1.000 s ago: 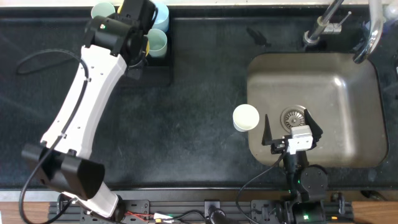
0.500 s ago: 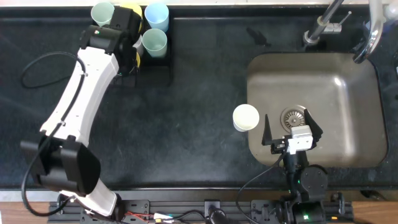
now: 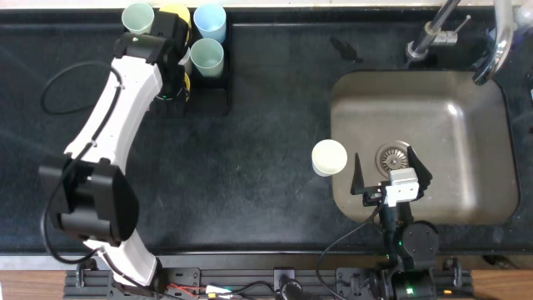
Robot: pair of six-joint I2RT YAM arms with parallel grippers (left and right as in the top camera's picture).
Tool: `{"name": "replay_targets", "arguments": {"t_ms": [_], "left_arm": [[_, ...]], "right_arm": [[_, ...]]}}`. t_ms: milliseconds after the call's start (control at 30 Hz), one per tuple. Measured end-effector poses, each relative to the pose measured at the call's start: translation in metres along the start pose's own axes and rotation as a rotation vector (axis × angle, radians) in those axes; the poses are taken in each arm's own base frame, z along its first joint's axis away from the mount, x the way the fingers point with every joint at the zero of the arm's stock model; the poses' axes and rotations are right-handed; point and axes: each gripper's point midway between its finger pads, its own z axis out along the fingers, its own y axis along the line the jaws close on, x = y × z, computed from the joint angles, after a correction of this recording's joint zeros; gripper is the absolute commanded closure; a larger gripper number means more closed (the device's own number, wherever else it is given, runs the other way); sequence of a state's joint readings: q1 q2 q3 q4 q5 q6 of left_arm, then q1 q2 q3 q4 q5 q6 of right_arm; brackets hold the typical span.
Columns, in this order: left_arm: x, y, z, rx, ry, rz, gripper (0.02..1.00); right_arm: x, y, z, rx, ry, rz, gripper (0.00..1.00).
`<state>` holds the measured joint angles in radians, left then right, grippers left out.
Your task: Store Cups
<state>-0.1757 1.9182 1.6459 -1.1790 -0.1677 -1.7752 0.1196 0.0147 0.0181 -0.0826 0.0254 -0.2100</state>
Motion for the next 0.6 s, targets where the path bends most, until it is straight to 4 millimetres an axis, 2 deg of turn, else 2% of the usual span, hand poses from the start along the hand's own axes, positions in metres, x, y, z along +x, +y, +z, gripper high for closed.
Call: {"name": "replay_targets", "arguments": {"t_ms": [600], "left_arm": [[-0.005, -0.005, 0.027, -0.039, 0.007, -0.029, 0.98]], "right_arm": [[0.0, 0.0, 0.0, 0.0, 0.0, 0.0, 0.005]]}}
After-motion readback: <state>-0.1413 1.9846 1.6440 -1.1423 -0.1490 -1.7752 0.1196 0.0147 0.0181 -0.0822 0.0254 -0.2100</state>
